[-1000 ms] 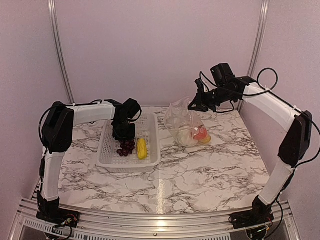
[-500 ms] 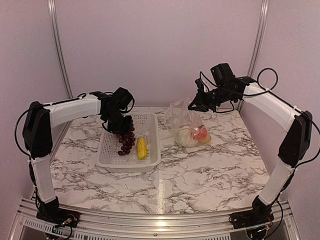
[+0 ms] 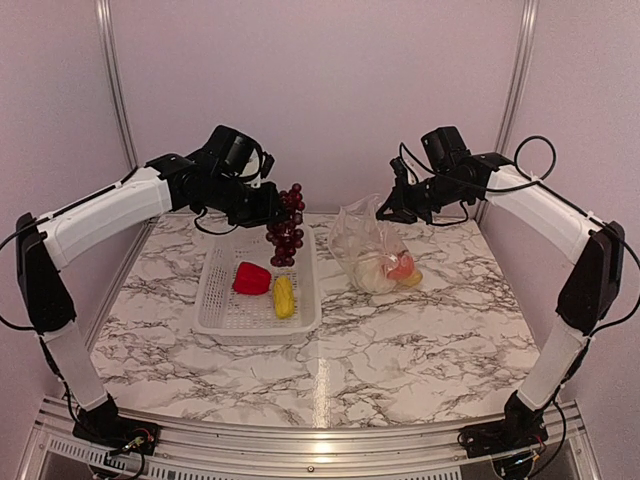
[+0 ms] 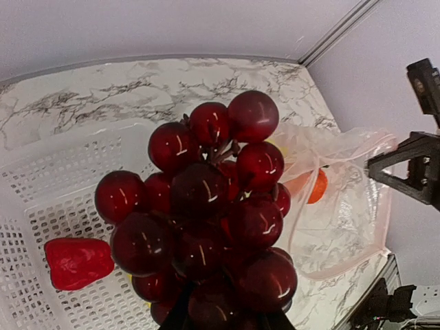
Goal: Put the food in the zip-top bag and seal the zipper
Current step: Pick up the fake fruit from the bin, then place the fake fruit in the zipper food storage bag.
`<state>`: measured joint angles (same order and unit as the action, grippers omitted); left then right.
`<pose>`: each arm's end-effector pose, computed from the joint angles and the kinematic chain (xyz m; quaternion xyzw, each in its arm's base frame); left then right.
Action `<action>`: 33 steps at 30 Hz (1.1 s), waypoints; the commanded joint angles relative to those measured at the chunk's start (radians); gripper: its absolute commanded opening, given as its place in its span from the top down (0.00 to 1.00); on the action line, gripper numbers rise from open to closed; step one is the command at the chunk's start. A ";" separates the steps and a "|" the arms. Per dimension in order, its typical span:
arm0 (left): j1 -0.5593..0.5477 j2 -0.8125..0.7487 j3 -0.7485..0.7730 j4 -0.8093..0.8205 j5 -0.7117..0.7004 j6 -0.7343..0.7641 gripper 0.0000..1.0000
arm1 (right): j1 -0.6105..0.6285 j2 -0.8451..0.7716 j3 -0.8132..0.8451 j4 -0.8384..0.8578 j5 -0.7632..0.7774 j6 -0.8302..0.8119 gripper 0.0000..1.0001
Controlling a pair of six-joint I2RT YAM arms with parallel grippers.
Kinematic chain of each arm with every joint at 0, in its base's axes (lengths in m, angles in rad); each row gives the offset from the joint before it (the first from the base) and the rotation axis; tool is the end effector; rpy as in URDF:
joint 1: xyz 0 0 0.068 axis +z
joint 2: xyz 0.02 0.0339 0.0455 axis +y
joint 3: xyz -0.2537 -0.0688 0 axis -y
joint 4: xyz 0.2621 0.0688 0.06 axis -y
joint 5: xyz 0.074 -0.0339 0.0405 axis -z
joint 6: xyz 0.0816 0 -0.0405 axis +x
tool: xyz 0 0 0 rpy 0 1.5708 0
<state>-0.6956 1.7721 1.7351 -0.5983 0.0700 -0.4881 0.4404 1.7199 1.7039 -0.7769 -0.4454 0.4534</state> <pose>0.3494 -0.2991 0.3201 0.1081 0.8856 -0.2773 0.3565 0.3688 0.2127 0.3150 -0.0779 0.9030 0.3441 0.2452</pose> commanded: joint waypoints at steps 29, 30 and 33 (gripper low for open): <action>-0.104 0.208 0.128 0.757 0.273 -0.234 0.99 | -0.021 0.048 0.196 -0.020 -0.076 0.081 1.00; -0.106 0.208 0.118 0.759 0.269 -0.235 0.98 | -0.023 0.049 0.202 -0.023 -0.077 0.083 1.00; -0.112 0.204 0.080 0.753 0.244 -0.216 0.98 | -0.029 0.049 0.211 -0.027 -0.083 0.091 1.00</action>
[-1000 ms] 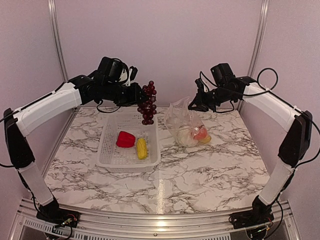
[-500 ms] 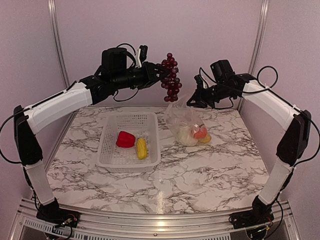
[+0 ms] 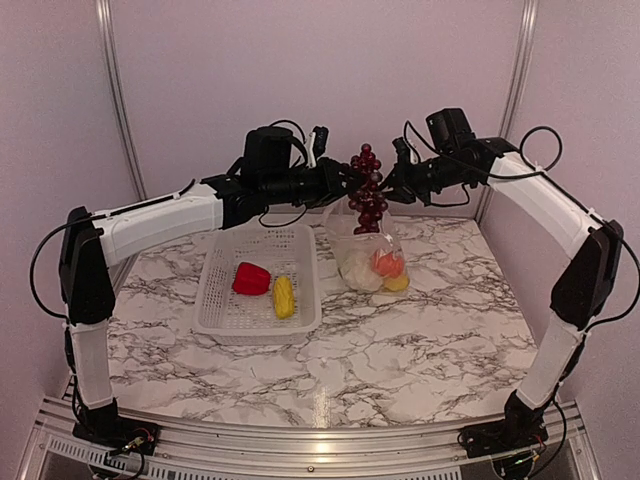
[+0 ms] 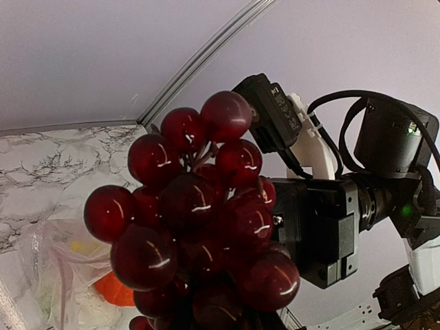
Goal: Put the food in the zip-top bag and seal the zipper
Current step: Place the fake fruit in the zipper food storage bag.
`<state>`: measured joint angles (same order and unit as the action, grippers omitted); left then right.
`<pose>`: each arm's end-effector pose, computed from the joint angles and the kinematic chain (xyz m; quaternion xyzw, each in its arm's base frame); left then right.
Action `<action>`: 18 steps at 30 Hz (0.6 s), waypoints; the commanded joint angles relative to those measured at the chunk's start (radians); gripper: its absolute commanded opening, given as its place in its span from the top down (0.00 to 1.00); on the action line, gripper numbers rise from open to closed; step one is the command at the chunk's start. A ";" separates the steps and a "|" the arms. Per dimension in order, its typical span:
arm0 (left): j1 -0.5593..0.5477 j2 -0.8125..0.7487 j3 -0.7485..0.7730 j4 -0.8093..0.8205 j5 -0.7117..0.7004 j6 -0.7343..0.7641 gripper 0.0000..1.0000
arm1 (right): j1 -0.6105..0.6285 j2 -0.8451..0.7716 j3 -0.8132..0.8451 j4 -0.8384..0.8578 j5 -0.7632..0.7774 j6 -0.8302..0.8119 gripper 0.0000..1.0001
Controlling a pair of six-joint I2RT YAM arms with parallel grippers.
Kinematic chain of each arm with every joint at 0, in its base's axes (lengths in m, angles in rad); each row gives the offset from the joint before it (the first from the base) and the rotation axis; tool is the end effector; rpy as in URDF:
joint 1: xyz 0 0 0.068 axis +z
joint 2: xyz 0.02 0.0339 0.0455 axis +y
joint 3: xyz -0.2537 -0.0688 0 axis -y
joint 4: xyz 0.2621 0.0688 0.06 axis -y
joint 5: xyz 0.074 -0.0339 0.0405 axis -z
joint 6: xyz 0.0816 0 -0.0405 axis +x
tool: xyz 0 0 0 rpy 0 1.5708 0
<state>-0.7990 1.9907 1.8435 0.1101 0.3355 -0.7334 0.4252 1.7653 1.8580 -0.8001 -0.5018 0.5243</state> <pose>0.3591 -0.4075 0.3605 0.1391 0.7058 -0.5610 0.4096 0.3801 0.2152 0.3518 -0.0602 0.8839 0.3858 0.2574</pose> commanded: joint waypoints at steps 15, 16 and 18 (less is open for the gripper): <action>-0.047 -0.048 -0.145 -0.094 -0.121 0.209 0.99 | -0.029 0.008 0.047 0.018 -0.024 0.029 1.00; -0.053 -0.045 -0.140 -0.095 -0.102 0.248 0.98 | -0.029 0.009 0.036 0.025 -0.025 0.027 1.00; -0.071 -0.039 -0.118 -0.107 -0.082 0.322 0.96 | -0.031 0.009 0.021 0.033 -0.029 0.026 1.00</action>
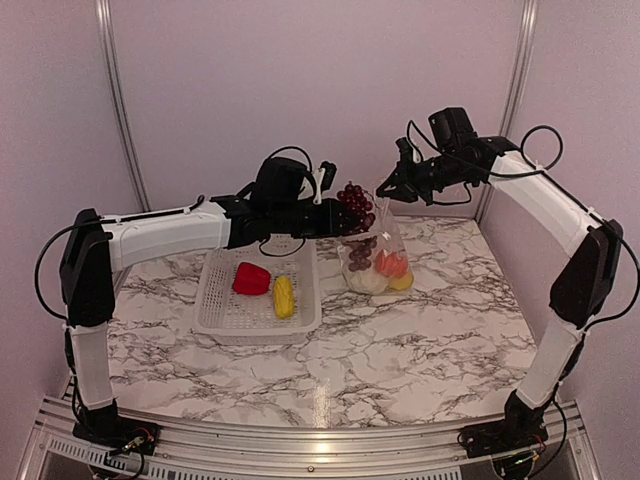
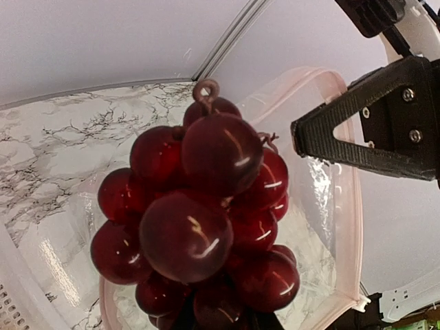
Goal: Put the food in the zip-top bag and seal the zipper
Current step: Place the fake fruit in the zipper food storage bag.
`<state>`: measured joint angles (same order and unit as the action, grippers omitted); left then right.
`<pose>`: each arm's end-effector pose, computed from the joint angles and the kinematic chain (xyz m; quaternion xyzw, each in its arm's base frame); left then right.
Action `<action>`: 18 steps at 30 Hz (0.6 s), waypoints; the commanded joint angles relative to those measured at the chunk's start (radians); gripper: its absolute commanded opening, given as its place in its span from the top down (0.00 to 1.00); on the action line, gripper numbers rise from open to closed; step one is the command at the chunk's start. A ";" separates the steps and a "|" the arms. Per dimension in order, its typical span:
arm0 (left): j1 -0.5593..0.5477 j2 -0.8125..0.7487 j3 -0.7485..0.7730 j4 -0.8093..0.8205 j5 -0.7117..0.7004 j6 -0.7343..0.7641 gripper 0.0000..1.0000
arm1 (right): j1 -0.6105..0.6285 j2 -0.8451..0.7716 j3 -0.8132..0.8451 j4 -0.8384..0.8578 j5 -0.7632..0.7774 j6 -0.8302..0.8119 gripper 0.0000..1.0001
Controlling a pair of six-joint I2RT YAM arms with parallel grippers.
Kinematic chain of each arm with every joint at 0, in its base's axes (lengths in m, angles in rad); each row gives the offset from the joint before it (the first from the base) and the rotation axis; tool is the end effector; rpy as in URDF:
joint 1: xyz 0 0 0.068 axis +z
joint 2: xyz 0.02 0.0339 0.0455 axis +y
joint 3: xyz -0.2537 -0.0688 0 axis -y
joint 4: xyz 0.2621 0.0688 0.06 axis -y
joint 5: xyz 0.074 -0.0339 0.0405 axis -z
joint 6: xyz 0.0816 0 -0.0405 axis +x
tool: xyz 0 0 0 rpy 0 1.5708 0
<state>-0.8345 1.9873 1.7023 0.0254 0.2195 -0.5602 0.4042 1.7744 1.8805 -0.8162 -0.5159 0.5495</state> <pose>0.3492 -0.4117 0.2900 0.1739 0.7714 -0.4557 0.4087 0.3846 0.2083 0.3549 -0.0424 0.8842 0.3911 0.2520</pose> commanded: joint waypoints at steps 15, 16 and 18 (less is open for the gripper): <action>-0.107 -0.030 0.093 -0.206 -0.161 0.391 0.88 | -0.017 0.014 0.023 0.052 -0.032 -0.001 1.00; -0.105 -0.021 0.096 -0.216 -0.181 0.365 0.82 | -0.016 0.011 0.024 0.053 -0.034 0.000 1.00; -0.096 -0.005 0.104 -0.230 -0.250 0.303 0.57 | -0.016 0.006 0.021 0.053 -0.047 0.006 1.00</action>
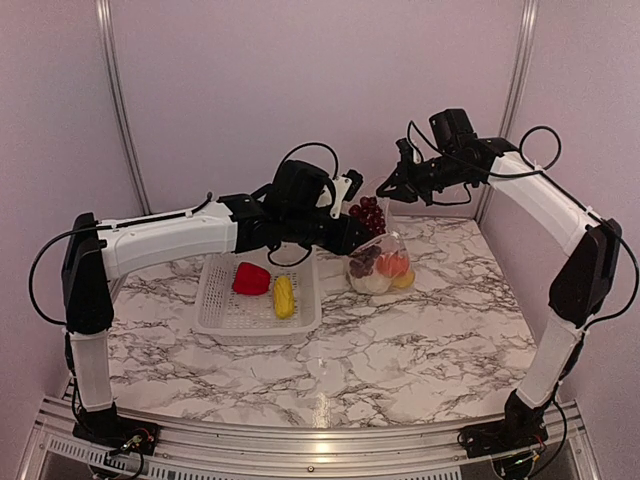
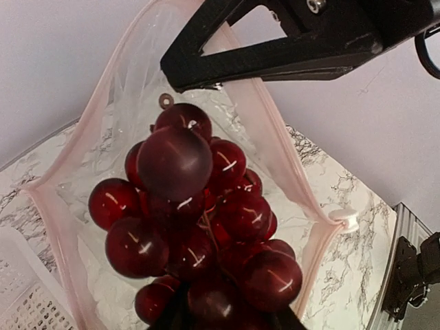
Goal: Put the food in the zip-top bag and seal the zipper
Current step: Place the fake fruit in the zipper food storage bag, then adjust the zipper food storage bag at the center of the board.
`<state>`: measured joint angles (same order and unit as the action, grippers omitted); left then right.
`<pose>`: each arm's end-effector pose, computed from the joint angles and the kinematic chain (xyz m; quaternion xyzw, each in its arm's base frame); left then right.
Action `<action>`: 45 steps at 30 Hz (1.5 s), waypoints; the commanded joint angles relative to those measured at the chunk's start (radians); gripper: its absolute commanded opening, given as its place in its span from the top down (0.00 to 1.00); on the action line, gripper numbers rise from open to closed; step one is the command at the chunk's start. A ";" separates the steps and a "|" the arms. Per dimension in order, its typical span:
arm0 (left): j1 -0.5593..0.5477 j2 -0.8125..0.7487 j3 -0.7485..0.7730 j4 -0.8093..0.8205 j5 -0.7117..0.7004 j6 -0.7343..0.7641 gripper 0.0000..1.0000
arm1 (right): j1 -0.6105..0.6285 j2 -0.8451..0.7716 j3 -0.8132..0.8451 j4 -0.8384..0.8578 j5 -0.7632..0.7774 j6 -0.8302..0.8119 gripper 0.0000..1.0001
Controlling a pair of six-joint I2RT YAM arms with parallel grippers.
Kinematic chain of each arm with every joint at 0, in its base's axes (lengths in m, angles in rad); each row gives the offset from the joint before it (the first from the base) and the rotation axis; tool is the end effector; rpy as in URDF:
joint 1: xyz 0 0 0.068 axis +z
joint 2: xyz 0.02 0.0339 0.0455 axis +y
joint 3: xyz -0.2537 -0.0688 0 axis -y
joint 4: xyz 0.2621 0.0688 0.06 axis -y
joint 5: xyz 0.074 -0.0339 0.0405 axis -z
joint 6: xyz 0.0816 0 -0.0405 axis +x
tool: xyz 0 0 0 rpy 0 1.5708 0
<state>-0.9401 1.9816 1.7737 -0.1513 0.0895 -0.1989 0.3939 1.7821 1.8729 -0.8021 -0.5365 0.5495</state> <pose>0.3099 -0.4368 0.2961 0.3212 0.7562 -0.3377 0.4592 0.3884 0.2066 0.3510 -0.0420 0.8825 0.3972 0.2484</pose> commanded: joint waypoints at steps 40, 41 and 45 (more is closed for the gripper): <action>0.086 0.081 0.181 -0.345 -0.057 -0.453 0.71 | 0.002 -0.091 -0.185 0.167 -0.042 0.034 1.00; 0.089 0.091 0.197 -0.344 -0.057 -0.455 0.74 | 0.005 -0.089 -0.184 0.162 -0.041 0.028 1.00; 0.103 0.152 0.319 -0.355 -0.053 -0.463 0.97 | 0.016 -0.070 -0.144 0.113 -0.034 -0.005 1.00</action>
<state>-0.8558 2.0739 1.9751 -0.4789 0.0238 -0.6495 0.4000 1.7237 1.6863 -0.6468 -0.5858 0.5827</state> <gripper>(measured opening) 0.117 0.003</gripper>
